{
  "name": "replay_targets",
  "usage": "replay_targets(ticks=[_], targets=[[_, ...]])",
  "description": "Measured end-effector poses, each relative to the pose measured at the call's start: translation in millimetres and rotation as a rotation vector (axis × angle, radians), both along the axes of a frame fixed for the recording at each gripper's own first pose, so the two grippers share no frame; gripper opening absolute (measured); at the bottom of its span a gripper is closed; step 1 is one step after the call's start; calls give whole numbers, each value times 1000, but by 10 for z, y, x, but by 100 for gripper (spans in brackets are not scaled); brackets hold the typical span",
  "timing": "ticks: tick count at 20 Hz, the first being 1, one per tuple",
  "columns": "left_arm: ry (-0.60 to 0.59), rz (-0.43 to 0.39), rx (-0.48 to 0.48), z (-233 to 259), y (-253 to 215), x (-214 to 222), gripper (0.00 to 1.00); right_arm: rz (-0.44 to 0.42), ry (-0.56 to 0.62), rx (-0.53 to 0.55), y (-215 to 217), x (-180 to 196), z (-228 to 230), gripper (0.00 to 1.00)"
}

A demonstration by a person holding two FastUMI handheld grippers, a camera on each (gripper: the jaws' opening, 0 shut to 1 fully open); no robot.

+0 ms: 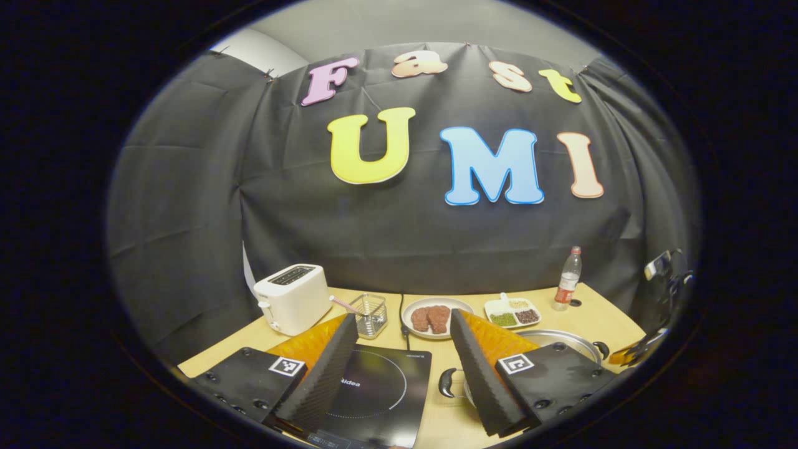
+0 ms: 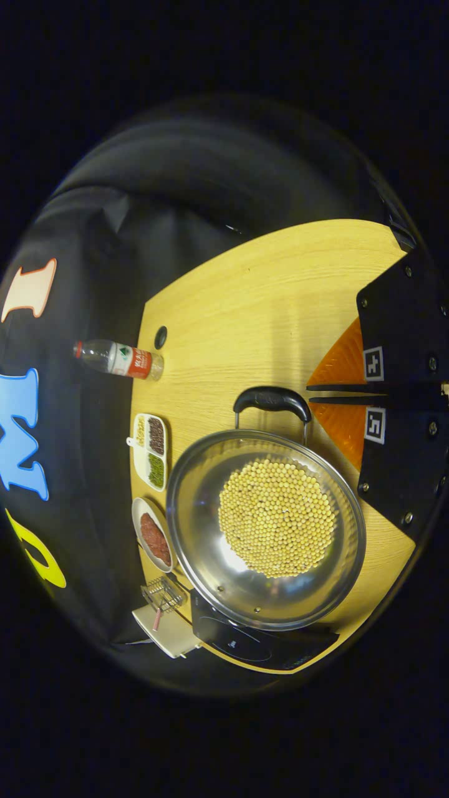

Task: First push the handle of the pot to place it horizontally, then grasp the pot with both hands and set it on the induction cooktop.

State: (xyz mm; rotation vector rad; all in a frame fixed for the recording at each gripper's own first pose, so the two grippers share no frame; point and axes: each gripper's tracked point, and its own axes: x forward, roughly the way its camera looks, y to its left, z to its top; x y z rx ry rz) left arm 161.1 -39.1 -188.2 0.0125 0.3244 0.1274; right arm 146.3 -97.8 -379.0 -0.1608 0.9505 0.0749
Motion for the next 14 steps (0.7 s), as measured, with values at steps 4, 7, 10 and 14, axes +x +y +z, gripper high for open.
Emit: replay_targets(ticks=[4, 7, 10, 14], targets=[[22, -34, -25, -163, -129, 83, 99, -4, -182, 53, 68, 177, 465, 39], [44, -69, -40, -299, -246, 139, 99, -12, -305, 73, 127, 269, 720, 97], [83, -110, -59, -485, -365, 214, 99, 8, -327, 87, 228, 285, 745, 97], [160, -158, -77, -843, -525, 266, 97, 18, -309, 82, 273, 328, 667, 98]])
